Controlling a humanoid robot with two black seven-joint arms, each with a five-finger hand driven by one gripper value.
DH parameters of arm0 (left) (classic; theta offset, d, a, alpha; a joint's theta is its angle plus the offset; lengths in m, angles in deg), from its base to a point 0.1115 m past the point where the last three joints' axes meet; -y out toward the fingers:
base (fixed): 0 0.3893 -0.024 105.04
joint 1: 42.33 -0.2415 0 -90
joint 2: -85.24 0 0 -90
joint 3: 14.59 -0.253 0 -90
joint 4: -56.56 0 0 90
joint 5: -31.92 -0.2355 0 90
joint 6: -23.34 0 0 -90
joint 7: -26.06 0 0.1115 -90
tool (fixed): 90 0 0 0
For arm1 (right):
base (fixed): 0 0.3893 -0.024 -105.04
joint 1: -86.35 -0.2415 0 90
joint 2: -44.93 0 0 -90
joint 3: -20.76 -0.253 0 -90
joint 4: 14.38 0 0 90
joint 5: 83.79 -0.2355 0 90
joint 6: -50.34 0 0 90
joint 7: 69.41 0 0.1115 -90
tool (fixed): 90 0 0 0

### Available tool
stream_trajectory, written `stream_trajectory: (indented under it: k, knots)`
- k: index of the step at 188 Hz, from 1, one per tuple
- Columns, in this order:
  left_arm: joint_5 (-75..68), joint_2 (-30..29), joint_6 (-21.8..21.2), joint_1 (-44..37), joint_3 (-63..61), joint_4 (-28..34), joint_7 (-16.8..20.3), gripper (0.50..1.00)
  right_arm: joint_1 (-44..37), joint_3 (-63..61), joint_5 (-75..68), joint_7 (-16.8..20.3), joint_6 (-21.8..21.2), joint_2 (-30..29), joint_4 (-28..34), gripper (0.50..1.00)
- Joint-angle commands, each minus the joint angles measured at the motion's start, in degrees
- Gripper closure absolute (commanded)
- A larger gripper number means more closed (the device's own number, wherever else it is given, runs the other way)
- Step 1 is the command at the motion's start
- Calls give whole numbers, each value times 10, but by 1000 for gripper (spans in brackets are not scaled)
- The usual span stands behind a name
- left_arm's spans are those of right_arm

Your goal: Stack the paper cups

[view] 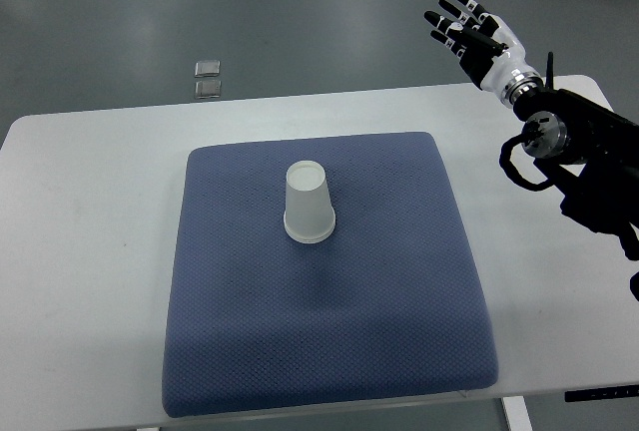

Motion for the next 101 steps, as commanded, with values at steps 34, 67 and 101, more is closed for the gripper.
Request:
stream_trajectory:
  k: [34,67,101]
  knots:
    - [0,0,0,0,0,0,0,500,19,5,3,-5,1,-12,0,587]
    - [0,0,0,0,0,1,0,500,28,1,3,-6,-2,-14,0,587]
    - [0,0,0,0,0,0,0,500,28,-2,2,-9,-1,-13,0,587]
